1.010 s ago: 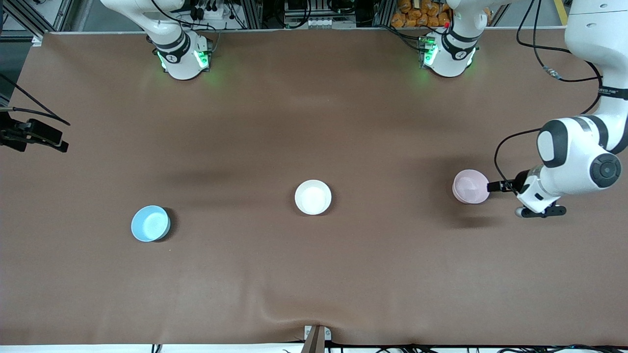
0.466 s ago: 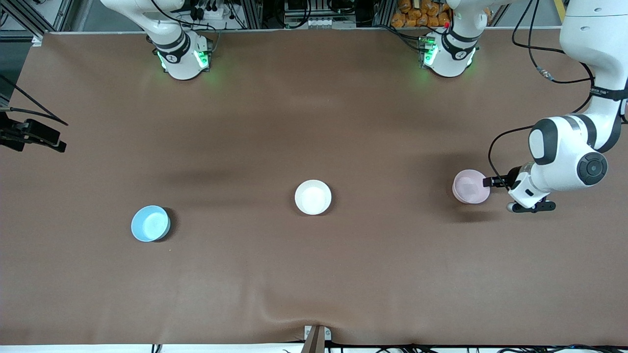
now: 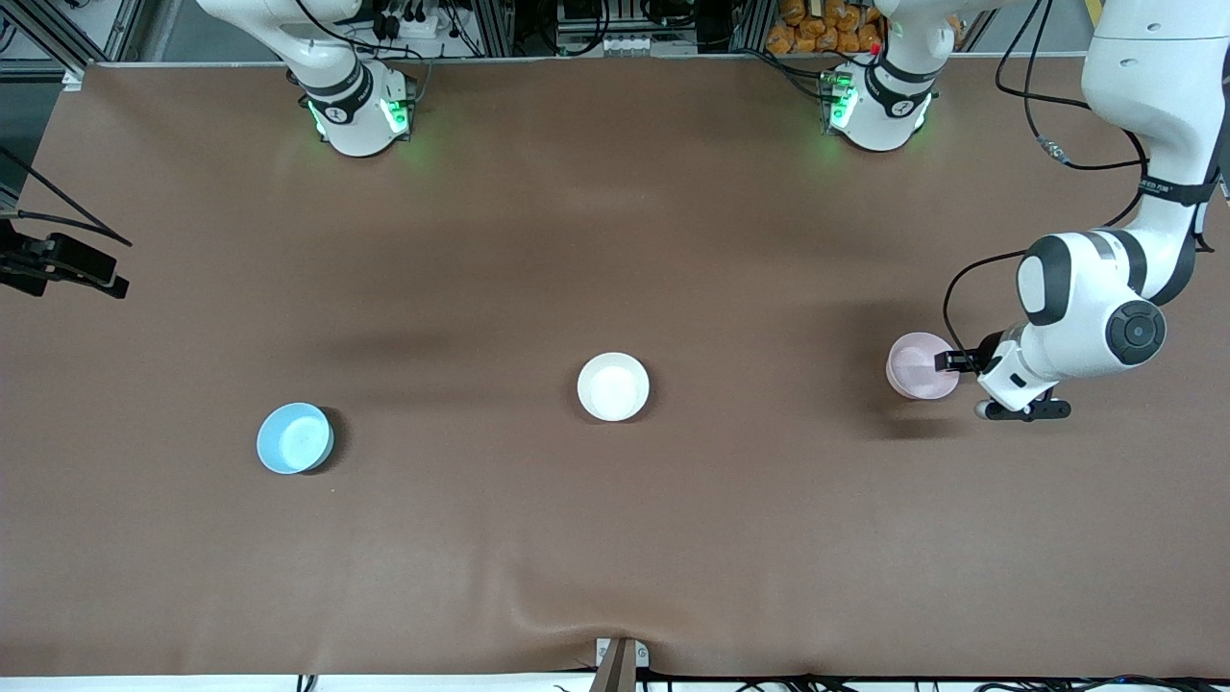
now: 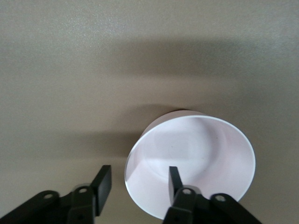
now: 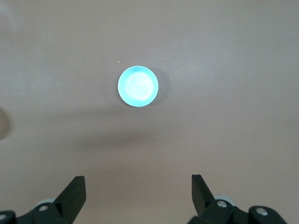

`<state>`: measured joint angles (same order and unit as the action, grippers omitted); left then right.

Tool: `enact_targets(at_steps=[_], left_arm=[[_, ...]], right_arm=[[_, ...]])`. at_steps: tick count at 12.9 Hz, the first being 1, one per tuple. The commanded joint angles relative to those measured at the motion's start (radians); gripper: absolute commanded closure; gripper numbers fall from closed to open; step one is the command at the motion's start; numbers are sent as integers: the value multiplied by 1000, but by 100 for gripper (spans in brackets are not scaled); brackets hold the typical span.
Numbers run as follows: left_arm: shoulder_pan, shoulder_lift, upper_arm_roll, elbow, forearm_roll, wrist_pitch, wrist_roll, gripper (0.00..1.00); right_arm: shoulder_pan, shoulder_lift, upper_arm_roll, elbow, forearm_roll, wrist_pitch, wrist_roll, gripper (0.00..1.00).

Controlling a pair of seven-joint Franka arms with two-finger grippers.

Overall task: Stack pink and blue bowls on white bowl
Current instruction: 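Close the left gripper on the pink bowl's rim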

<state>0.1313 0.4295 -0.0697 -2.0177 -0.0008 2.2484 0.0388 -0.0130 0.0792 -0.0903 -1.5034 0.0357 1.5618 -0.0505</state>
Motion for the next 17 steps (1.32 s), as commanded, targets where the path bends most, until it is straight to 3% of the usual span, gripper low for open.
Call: enact_targets(at_steps=[1, 2, 4, 5, 10, 13, 15, 17], left_arm=[[1, 18, 2, -7, 1, 37, 7, 49], [4, 28, 2, -6, 1, 45, 7, 56], [4, 23, 2, -6, 1, 43, 7, 91], [4, 20, 1, -4, 1, 34, 3, 100], [-2, -18, -12, 75, -16, -107, 4, 100], [-2, -18, -67, 154, -117, -177, 0, 100], [-28, 0, -134, 216, -165, -179, -98, 100], [-118, 49, -150, 305, -163, -179, -233, 100]], right_arm=[[-4, -3, 3, 3, 0, -5, -6, 0], [-1, -3, 3, 5, 0, -5, -8, 0], [-4, -3, 3, 2, 1, -2, -6, 0], [-8, -3, 3, 2, 7, -2, -6, 0], [16, -7, 6, 15, 10, 24, -6, 0], [4, -6, 3, 6, 6, 34, -8, 0], [14, -6, 3, 3, -2, 23, -6, 0], [4, -4, 3, 2, -2, 5, -6, 0]])
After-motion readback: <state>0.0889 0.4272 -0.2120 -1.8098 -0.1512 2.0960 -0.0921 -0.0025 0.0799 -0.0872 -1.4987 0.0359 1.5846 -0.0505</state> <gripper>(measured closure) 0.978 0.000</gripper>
